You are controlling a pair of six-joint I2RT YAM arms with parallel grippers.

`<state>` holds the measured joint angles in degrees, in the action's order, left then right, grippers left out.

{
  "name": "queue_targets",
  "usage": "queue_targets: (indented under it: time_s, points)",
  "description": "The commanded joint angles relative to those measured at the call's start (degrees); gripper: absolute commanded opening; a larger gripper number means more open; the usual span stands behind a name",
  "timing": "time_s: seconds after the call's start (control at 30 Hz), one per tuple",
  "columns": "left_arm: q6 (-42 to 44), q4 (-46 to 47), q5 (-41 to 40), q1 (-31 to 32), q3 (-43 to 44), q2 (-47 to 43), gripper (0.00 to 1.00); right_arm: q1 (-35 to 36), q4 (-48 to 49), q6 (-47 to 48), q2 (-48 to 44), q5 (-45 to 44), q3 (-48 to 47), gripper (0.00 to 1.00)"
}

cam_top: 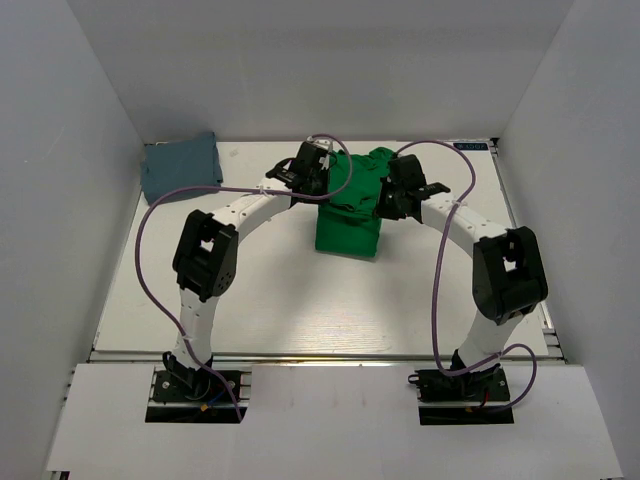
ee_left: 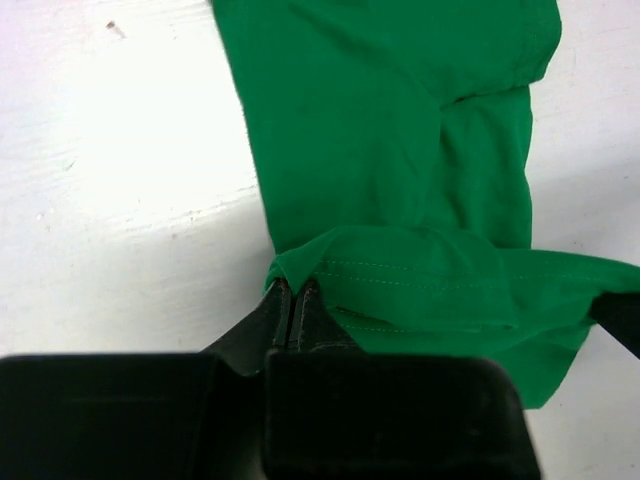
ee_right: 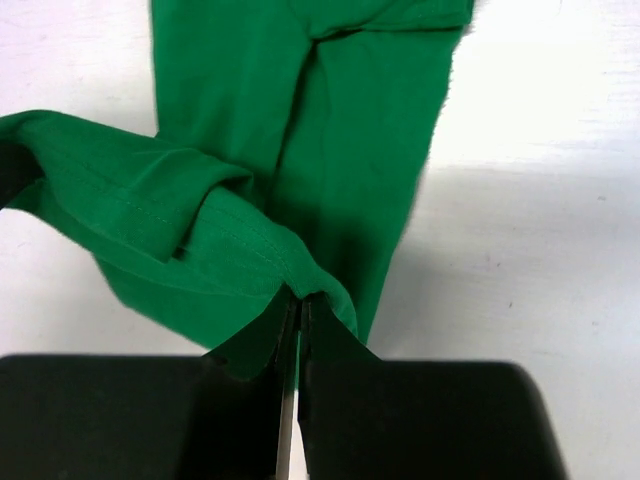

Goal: Fold and stack the t-shirts
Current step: Fold the folded rectangular tshirt in 1/3 of the way

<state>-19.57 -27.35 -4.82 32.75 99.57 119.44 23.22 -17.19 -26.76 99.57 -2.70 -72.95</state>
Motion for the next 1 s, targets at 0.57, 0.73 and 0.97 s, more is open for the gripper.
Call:
queue_targets:
  time_s: [0.57,0.73,0.97]
  points:
    - [1.0,6.3,3.8,-3.0,10.6,11.2,0.17,-7.2,1.5,-2.5,14.9,18.4,-12.7,0.00]
    - [-0.5,4.2,3.8,-5.8,22.7,15.3,0.75,-11.2,10.5,-11.5,15.4,21.7,-14.8,0.30]
    - [0.1,4.8,4.8,-8.8,19.9,9.2,1.00,-13.4,13.9,-11.1,9.1,22.1,-14.1,0.79]
